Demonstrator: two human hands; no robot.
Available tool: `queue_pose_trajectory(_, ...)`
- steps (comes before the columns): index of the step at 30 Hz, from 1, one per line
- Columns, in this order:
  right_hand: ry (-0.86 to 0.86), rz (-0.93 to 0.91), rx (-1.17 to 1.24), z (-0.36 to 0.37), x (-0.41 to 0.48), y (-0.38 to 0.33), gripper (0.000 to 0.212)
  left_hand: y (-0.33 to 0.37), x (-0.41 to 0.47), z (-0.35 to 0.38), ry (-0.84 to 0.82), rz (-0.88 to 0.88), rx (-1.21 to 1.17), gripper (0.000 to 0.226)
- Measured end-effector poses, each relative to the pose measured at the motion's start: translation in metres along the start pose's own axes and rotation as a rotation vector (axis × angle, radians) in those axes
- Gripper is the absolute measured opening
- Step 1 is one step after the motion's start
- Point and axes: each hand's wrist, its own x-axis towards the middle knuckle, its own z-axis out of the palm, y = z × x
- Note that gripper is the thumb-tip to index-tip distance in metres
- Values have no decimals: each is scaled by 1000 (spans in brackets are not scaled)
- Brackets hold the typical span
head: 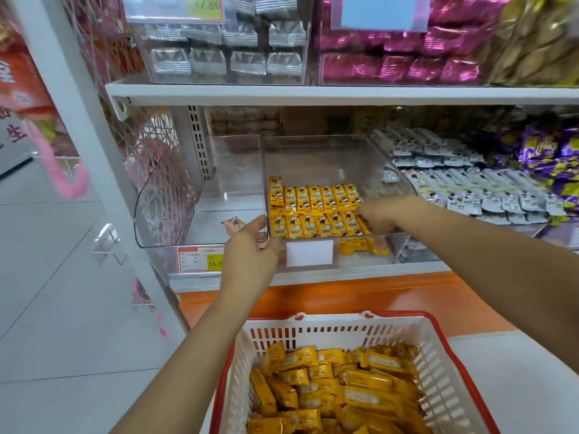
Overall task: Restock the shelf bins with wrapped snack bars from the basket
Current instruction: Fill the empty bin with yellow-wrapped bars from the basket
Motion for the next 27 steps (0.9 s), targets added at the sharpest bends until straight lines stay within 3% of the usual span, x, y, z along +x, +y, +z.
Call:
queue_pose_trajectory(2, 41, 10, 0, 0, 4, 1, 47, 0, 1, 0, 3, -7, -10, 40)
queue_pose_trajectory(7, 80, -17, 116, 1, 6, 2, 68, -3, 5, 2, 24, 24, 0, 39)
queue_pose_trajectory(11, 126, -2, 137, -2, -5, 0, 44, -2, 0, -1, 27, 61, 15, 39)
queue_pose_trajectory(14, 263, 17, 145, -15, -25, -6, 24, 0, -9, -4, 57, 100, -10, 37)
queue_pose_trajectory(18, 464, -108, 348, -16, -73, -34, 36, -10, -34, -5, 95, 244, 4, 15)
queue_pose_trajectory(20, 509, -193, 423, -5, -96, -54, 40, -25, -47, -5, 24, 258, 82, 8)
queue_pose_trajectory(22, 484, -259, 453, 15, -109, -74, 37, -46, -59, -8, -108, 218, 250, 16)
queue_pose_trajectory(27, 196, -360, 426, 103, -105, -133, 18, -106, -90, -23, -499, 3, 796, 23)
